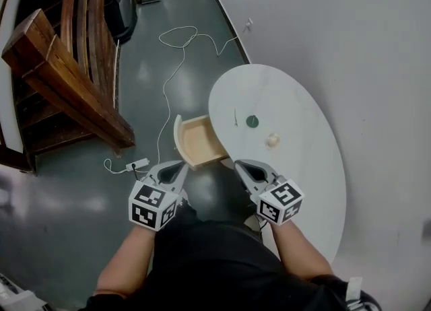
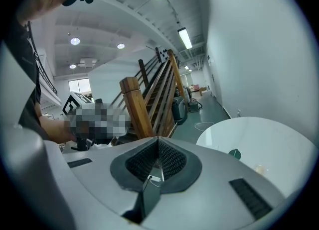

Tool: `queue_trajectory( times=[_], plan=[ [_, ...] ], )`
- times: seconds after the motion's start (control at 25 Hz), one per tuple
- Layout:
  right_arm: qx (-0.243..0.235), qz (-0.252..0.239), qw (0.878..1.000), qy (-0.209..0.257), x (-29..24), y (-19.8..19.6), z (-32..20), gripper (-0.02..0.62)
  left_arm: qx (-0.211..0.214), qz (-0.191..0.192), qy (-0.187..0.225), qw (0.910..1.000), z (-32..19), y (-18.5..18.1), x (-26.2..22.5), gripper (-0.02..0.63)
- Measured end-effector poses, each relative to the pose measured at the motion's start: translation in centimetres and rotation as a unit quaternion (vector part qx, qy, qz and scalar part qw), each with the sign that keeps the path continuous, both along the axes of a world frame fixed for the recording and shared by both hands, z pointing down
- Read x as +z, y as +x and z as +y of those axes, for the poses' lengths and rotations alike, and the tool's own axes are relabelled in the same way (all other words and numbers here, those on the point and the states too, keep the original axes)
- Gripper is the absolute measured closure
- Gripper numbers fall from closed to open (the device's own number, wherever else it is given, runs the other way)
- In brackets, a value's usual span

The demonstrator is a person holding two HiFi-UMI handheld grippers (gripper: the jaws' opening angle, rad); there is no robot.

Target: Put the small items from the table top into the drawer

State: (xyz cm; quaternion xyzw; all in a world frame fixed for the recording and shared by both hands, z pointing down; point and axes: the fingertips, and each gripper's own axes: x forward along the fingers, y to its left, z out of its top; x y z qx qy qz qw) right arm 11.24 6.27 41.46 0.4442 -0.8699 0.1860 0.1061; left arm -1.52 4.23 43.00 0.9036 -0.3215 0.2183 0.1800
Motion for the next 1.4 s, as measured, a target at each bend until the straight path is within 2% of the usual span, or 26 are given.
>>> queue_trajectory(
  times=[0.32,0.48,0.76,0.96,1.08,1.2,1.4],
  plan=[
    [0.049,0.019,0.999,0.0,0.5,-1.5,-8.0,0.597,0.051,-0.012,-0.002,0.9986,-7.4,-2.4,0.4,0.592],
    [0.079,0.054,0.995,-0.023,3.4,-1.3,-10.7,0.597,0.079,-0.028,-0.002,0.9965,-9.8,-3.6,1.6,0.592],
    [0.132,0.101,0.984,-0.068,7.5,0.9,-13.4,0.597,0.087,-0.03,-0.011,0.9957,-13.2,-4.9,3.2,0.592],
    [0.162,0.139,0.973,-0.088,10.1,4.1,-15.5,0.597,0.081,-0.035,-0.03,0.9956,-13.9,-4.5,4.9,0.592],
    [0.148,0.16,0.97,-0.108,12.5,5.5,-16.9,0.587,0.054,-0.037,-0.038,0.9971,-14.8,-4.3,5.8,0.592],
    [0.124,0.181,0.966,-0.139,15.4,6.4,-17.9,0.545,0.026,-0.035,-0.042,0.9982,-15.4,-3.9,6.0,0.592],
    [0.112,0.203,0.956,-0.18,19.7,8.3,-19.7,0.538,0.003,-0.039,-0.052,0.9979,-16.1,-3.4,6.4,0.592]
  ],
)
